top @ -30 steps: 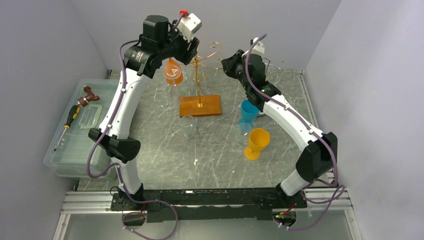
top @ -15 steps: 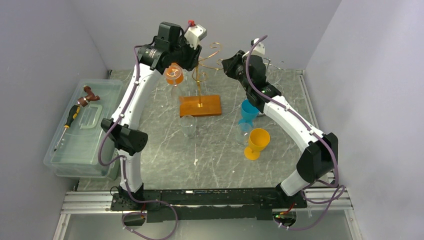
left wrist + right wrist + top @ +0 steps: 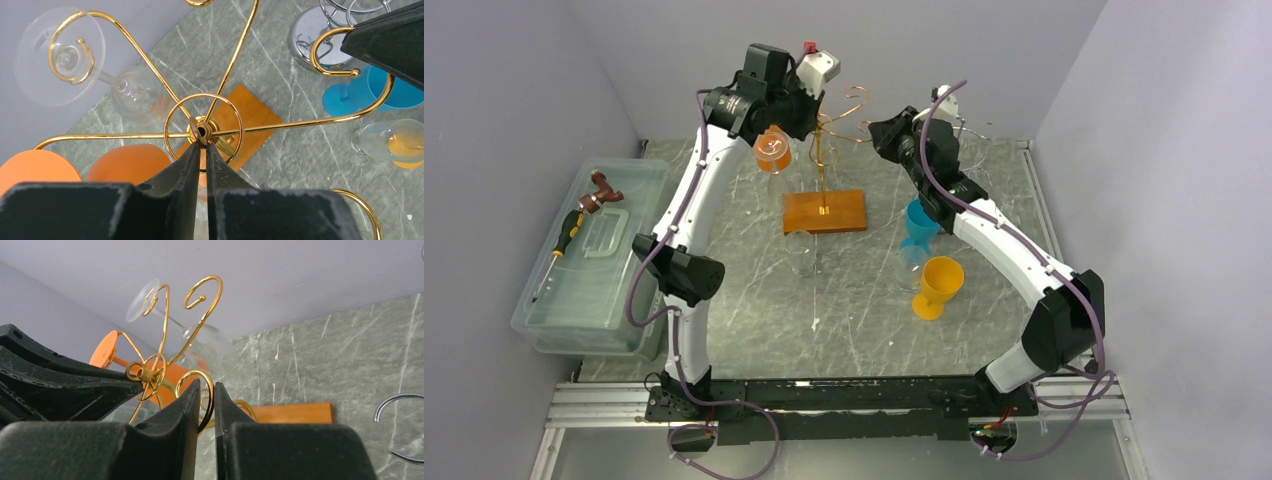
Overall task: Place the wine glass upside down on the wine glass rack
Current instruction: Adjust the wine rack at the center of the board.
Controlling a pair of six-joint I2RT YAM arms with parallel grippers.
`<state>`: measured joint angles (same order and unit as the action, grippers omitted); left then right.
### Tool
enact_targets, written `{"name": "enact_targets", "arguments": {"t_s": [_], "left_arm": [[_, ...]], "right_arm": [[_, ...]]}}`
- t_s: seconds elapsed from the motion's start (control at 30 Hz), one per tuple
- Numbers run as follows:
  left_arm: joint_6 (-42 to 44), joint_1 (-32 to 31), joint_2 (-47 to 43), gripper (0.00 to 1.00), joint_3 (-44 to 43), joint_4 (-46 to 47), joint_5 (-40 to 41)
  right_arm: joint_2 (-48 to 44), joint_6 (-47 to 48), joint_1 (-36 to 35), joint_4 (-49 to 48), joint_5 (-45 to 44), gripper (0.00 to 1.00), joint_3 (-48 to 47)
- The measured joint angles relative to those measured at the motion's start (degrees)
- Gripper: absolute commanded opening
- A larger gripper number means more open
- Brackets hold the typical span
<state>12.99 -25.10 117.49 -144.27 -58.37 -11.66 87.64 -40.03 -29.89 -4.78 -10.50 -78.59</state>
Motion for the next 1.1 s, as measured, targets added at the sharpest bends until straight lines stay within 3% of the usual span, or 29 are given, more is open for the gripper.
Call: {"name": "enact_targets", "arguments": {"t_s": [0.47,1.1], "left_arm": [[1.07,-0.22,0.39,0.11,-0.72,-0.68,-0.02],[4.02,-0.44,0.96,0.11,-0.76,0.9,2.1]], "right_arm": [[-3.13,-2.25,-1.44,-3.67,-2.12,0.0,5.01],[-4.98,-3.19,-5.64,-1.51,-5.53,0.0,5.07]]}}
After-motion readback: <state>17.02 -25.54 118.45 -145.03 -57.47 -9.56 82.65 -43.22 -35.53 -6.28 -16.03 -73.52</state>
